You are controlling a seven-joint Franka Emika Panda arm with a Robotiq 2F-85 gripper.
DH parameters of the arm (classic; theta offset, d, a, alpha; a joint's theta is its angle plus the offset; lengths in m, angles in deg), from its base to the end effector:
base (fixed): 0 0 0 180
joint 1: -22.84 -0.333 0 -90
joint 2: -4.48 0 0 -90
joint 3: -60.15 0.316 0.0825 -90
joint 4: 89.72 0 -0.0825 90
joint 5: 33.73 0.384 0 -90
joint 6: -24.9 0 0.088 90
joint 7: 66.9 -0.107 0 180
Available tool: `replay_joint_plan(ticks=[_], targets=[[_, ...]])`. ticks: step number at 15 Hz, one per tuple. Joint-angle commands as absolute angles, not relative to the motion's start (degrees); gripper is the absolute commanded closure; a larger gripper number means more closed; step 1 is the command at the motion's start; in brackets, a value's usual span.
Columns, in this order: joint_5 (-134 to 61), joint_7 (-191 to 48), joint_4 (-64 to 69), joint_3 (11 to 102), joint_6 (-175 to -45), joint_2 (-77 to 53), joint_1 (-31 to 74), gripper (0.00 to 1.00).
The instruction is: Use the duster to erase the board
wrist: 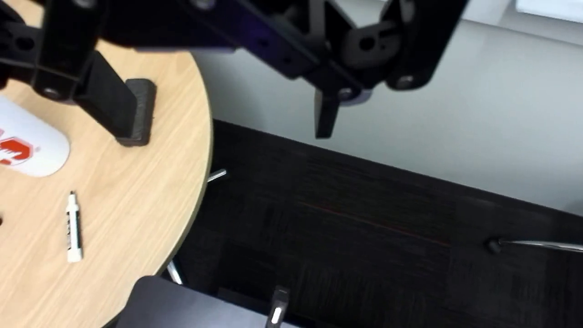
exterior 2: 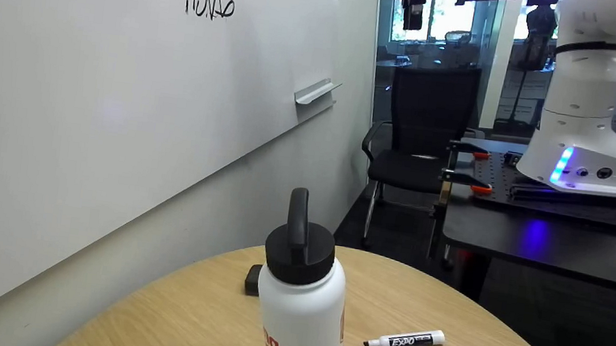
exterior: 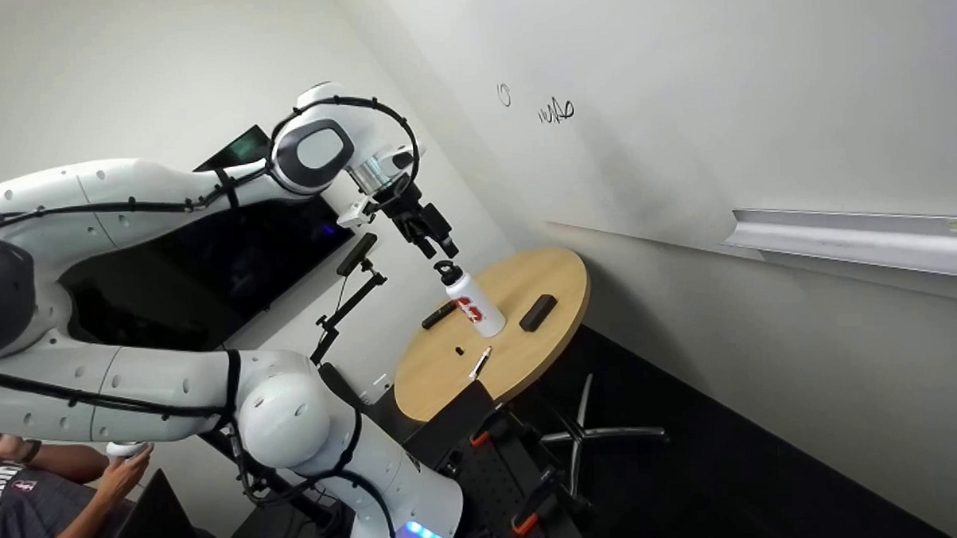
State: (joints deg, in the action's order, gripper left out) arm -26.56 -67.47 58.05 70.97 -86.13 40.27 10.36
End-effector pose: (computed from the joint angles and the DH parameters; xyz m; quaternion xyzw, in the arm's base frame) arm 0.3241 0.1503 0.4577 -0.9876 -0.1564 0.0116 0.0009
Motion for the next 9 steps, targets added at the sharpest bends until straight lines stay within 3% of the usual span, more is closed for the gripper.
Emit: replay_joint_plan(ticks=[1, 9], targets=[[-23.2, -70.9, 57.3, 76.2, -89.1, 37.1, 5.6, 0.00], [-23.9, -70.8, 57.9, 75.7, -88.1, 38.1, 5.1, 0.00]])
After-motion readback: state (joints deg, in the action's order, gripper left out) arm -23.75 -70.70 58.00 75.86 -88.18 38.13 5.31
